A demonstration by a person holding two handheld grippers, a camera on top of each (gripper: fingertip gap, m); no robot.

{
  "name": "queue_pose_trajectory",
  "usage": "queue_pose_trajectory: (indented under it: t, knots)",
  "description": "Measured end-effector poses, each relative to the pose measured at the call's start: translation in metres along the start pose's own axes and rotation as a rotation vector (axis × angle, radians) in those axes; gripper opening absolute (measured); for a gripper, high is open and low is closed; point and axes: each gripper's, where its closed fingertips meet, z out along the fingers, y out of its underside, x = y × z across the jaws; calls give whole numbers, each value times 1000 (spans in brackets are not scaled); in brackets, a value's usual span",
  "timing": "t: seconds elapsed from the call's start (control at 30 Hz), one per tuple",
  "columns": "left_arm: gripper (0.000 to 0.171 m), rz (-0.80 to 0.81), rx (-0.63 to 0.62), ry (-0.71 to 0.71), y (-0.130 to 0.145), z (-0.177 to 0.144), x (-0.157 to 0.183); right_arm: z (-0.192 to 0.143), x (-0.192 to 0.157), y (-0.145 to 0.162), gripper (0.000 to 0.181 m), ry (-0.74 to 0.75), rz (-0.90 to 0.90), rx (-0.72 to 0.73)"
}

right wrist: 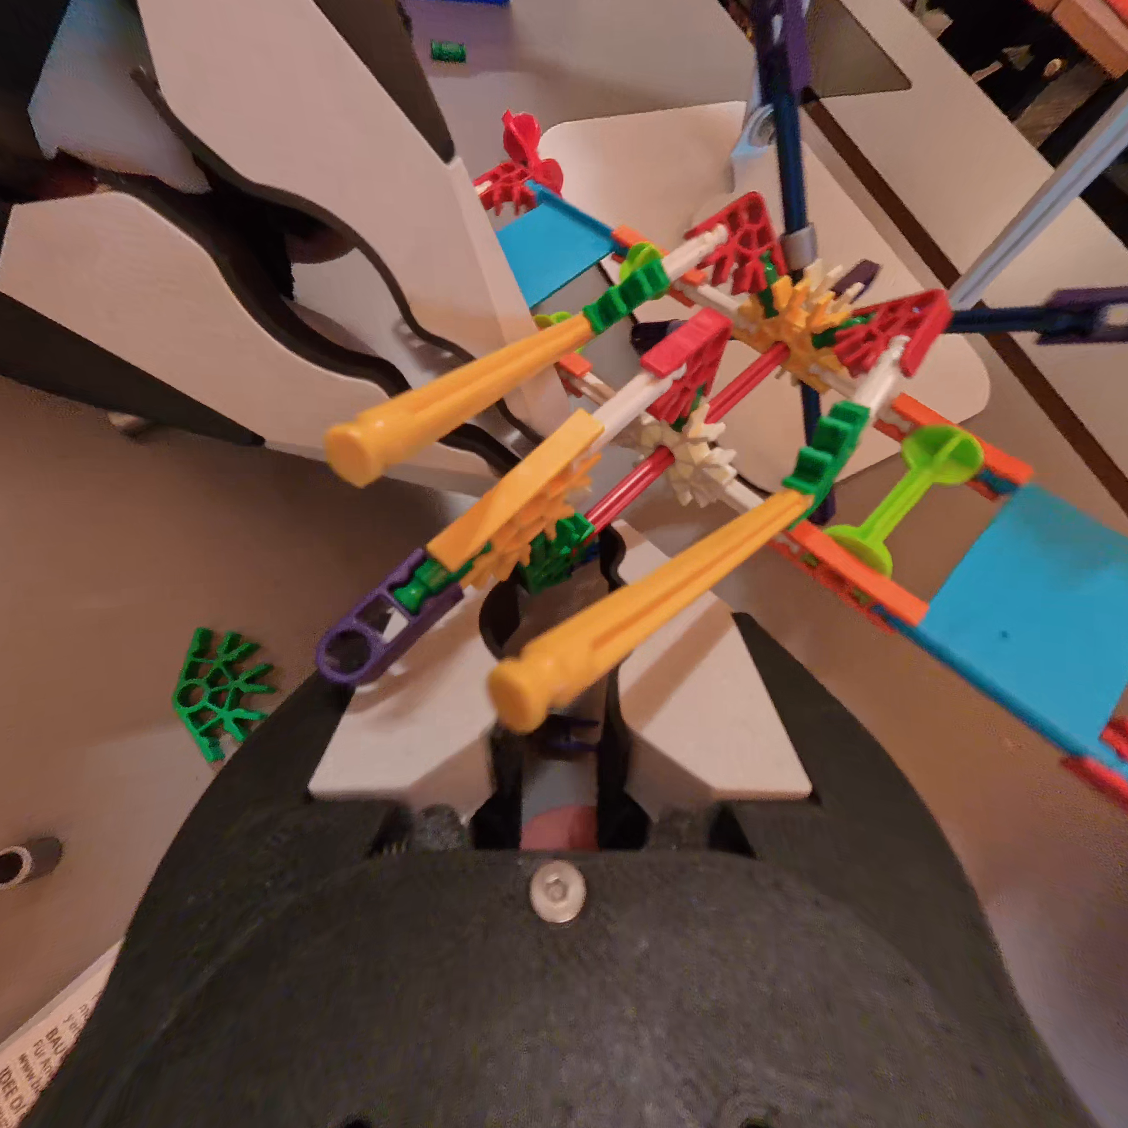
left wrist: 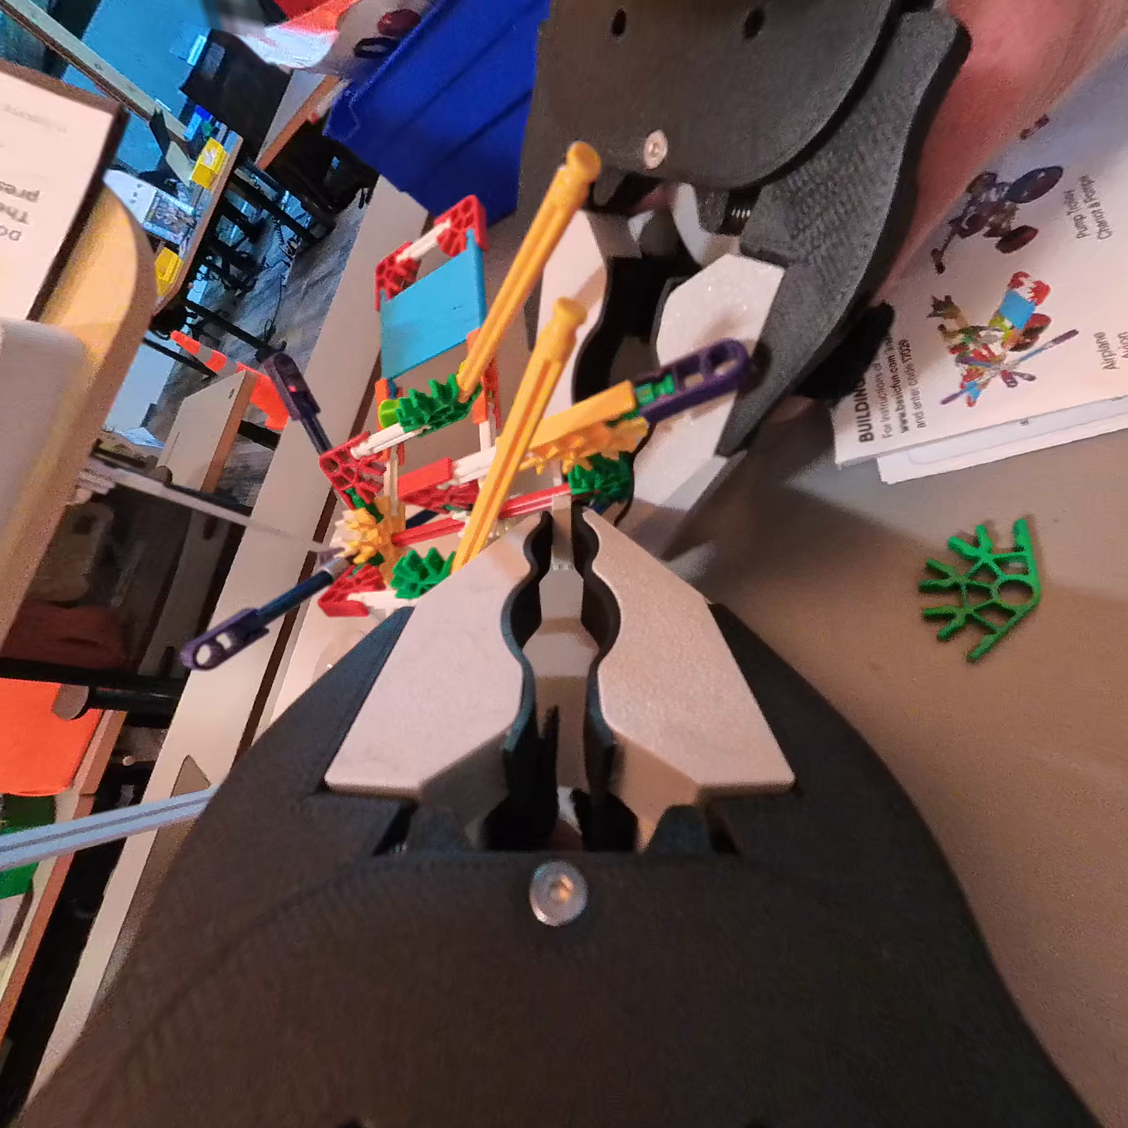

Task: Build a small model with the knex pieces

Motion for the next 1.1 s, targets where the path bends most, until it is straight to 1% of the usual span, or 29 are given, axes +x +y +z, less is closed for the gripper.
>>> queue_pose_trajectory:
  t: [0.17, 0.33, 0.43, 0.5, 0.6, 0.7, 0.77, 0.87, 0.97, 1.03, 1.07, 1.1]
  knots:
    - [4, -10, 6, -18, -1, -7, -7, -9, 11, -5, 12, 18, 37, 45]
    - [4, -39, 6, -25, 1, -11, -12, -17, 20, -8, 9, 33, 60, 81]
    - [4, -62, 17, 8, -2, -11, -5, -23, 23, -14, 4, 8, 126, 122]
    - [4, -85, 36, 37, -11, -13, 3, -26, 23, -18, 3, -21, 167, 143]
    - [4, -133, 6, 11, -14, -13, 4, -30, 24, -21, 2, -37, 209, 166]
    - [4, -125, -8, -1, -18, -18, 4, -34, 28, -25, 2, -32, 237, 190]
    - [4, -149, 34, 37, -26, -31, 6, -38, 31, -28, 2, -27, 254, 207]
    - [4, -263, 151, 38, -38, -61, -13, -42, 35, -30, 2, -24, 278, 221]
    - [4, -359, 252, 26, -46, -81, -33, -45, 36, -33, 2, -20, 283, 235]
    - [3, -376, 318, 63, -55, -97, -35, -46, 36, -35, 2, -23, 298, 244]
    - [3, -373, 348, 110, -63, -106, -30, -48, 37, -36, 2, -26, 311, 254]
    - [3, -363, 374, 189, -71, -116, -17, -49, 39, -37, 2, -26, 327, 265]
